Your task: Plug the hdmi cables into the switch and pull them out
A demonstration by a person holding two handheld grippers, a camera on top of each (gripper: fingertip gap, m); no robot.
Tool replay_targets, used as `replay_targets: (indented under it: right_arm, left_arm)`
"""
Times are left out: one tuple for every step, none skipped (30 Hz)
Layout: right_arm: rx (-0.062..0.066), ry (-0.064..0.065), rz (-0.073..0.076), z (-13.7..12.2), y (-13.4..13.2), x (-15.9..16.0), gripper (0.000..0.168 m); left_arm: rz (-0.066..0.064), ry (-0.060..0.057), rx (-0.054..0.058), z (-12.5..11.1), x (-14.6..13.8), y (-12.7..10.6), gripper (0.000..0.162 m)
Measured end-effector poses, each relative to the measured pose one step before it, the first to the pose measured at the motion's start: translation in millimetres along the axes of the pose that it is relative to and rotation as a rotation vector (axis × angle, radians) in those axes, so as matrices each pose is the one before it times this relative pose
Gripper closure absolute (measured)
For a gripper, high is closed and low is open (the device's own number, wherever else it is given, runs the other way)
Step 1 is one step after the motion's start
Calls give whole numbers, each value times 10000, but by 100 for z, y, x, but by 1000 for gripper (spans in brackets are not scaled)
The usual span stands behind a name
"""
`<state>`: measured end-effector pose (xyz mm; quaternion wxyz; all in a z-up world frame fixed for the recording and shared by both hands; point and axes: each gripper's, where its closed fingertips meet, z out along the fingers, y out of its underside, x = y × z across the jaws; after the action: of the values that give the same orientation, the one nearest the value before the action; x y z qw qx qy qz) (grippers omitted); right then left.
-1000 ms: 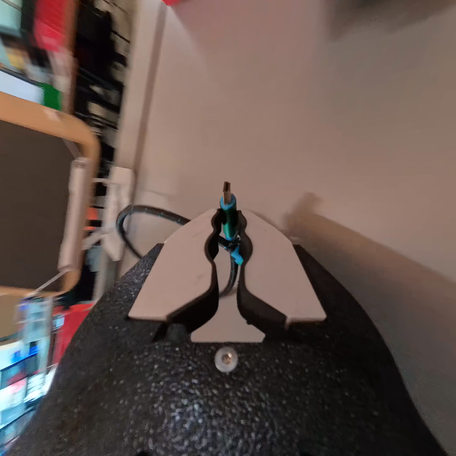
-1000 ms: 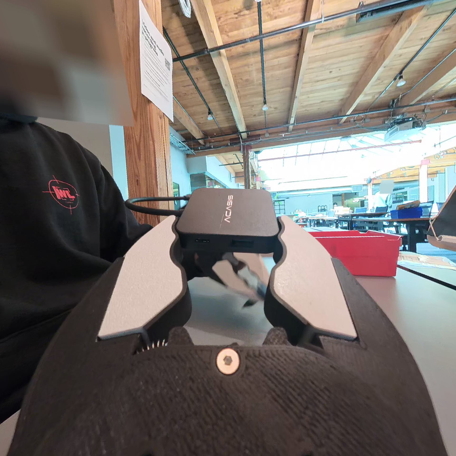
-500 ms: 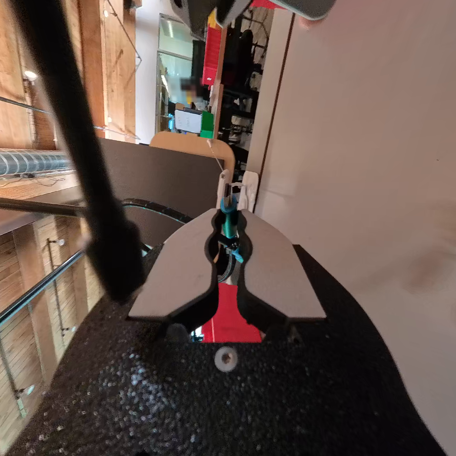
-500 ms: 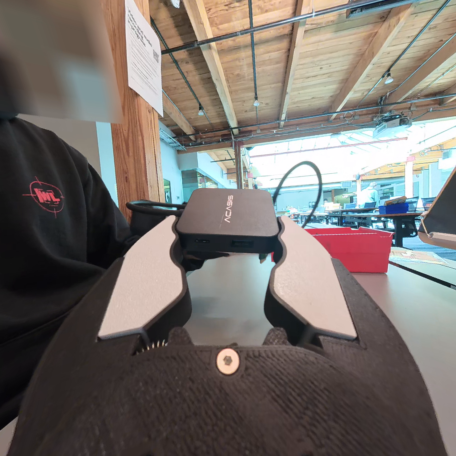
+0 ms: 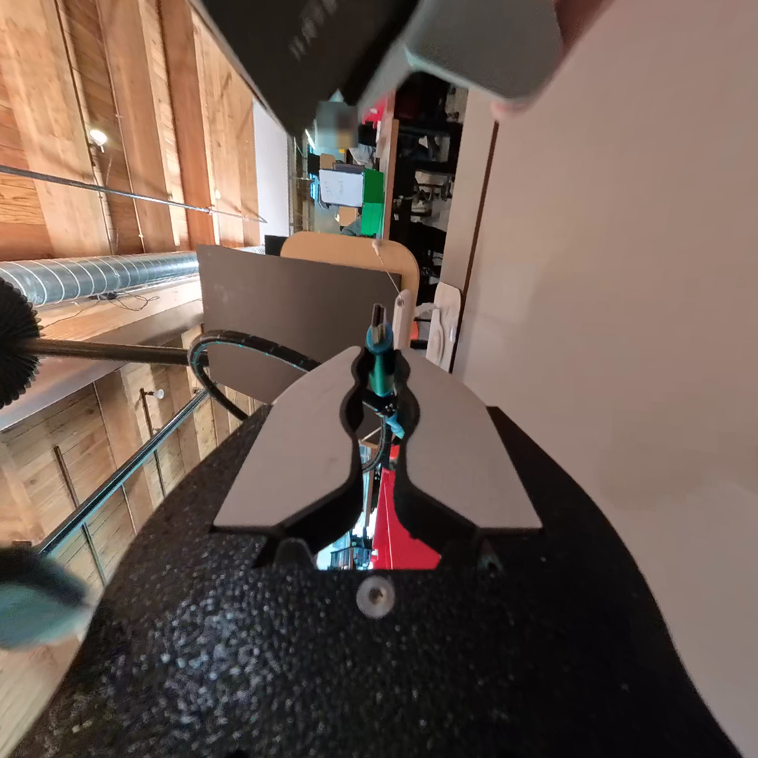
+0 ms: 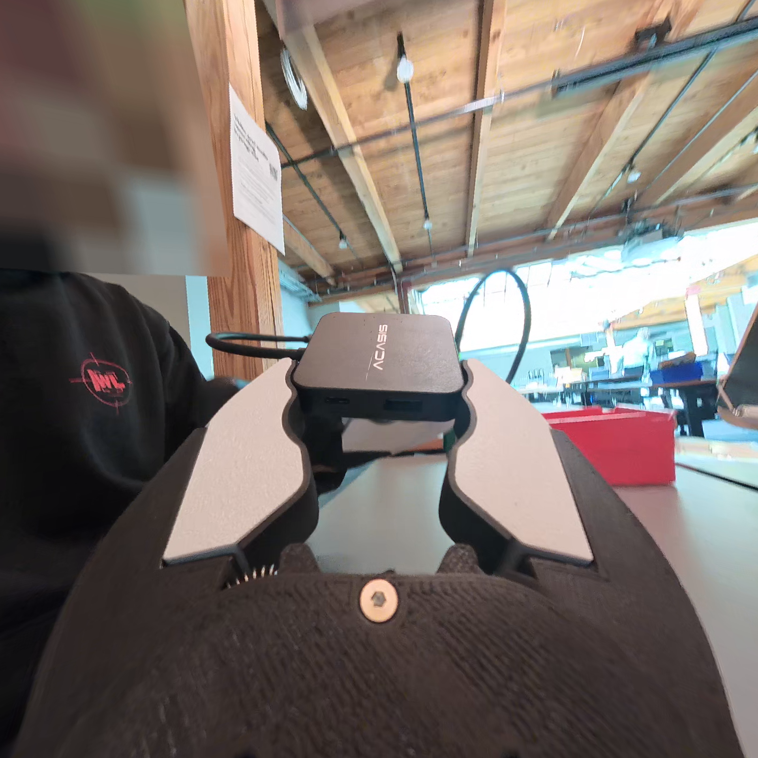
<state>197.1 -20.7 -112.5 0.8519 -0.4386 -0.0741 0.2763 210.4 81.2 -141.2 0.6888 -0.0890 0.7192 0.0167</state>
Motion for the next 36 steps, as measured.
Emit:
replay_targets:
  right_arm:
    - [-263,29,41,140,552,114,95]
    - [-329,31,79,189,672,151,95]
    - [-362,68,48,193,638,239,95]
    - [-343,32,-21,148,637,324,95]
    - [-363,17,12,513,657,-38,95]
    - [-395,87,-12,246,608,133,95]
    - [-368,98,-118,244,537,95,95]
    - [-269,78,-145,227,380,20,95]
    - [-187,134,-145,181,199,74,95]
    - [-68,152,-172,105,-11,102,95]
    - [74,82,-146,39,-217,-1,95]
    - [112,121,-102,-26,-299,74,95]
    - [53,229,-164,-40,-221,220,95]
    - [-57,170,-189,-8,-37,145,95]
    - [-158,119,-145,49,137,100,95]
    - [-110,65,-98,93,149,15,95]
    - [-45,52,-30,131,76,12,95]
    - [-61,150,-50,130,100,147,95]
    - [-90,103,-93,91,124,53,95]
    - [-86,72,-61,32,83,57,95]
    - [-138,91,-6,17,152,126,95]
    - [-154,88,-38,18,218,132,95]
    - [-182,48,-39,53,278,60,95]
    - [-187,19,-36,121,309,12,95]
    - [-118,10,-52,111,214,-29,95]
    - [-100,41,-31,87,168,24,95]
    - [-103,36,-34,47,151,15,95]
    - [-140,19,8,1,171,39,95]
    - [-173,26,-25,16,190,29,95]
    - [-162,43,-73,94,158,0,95]
    - [-130,139,-99,136,115,76,95]
    - [-91,81,-25,165,91,31,95]
    - [-41,39,81,146,46,41,95]
    - [20,75,29,119,-2,65,95]
    - [14,62,68,124,26,55,95]
    - [51,79,54,105,-18,96,95]
  left_arm:
    - [-129,-139,146,-49,-334,-397,151]
    - [-92,-169,104,-108,-404,-455,151]
    - [-6,-124,117,-127,-340,-524,151]
    - [46,-92,129,-91,-278,-528,151]
    - [86,-98,113,-80,-256,-433,151]
    - [125,-40,49,-15,-150,-272,151]
    - [128,-14,-60,36,-67,-37,151]
    - [137,-1,-96,58,-25,107,151]
    - [141,24,-94,33,50,159,151]
    - [140,17,-127,15,49,239,151]
    - [126,-13,-146,-16,20,283,151]
    - [103,36,-145,-2,81,287,151]
    - [52,56,-170,20,96,300,151]
    - [36,79,-172,54,118,263,151]
    - [31,63,-80,56,89,113,151]
    - [50,28,-37,56,49,52,151]
    - [90,-1,-41,75,34,11,152]
    - [120,19,-6,75,88,-60,152]
    - [90,5,-15,51,101,-37,153]
    - [76,-24,-33,34,43,18,153]
    - [57,-14,-17,13,41,34,152]
    - [35,5,-25,4,52,35,150]
    - [56,-22,-38,-9,31,31,150]
    - [63,-1,12,-7,62,-48,150]
    - [95,-19,-77,24,26,75,151]
    - [129,24,-55,60,70,91,150]
    - [122,56,10,65,111,47,150]
    - [196,69,42,55,148,25,150]
    - [298,47,17,50,167,36,150]
    - [304,-7,-31,40,127,48,151]
    - [240,-21,-115,39,65,116,150]
    - [146,7,-141,37,60,159,150]
    - [35,48,-120,57,83,139,150]
    - [-10,54,-73,66,69,116,150]
    - [-38,41,-63,76,64,114,150]
    - [-27,-4,-85,59,25,126,150]
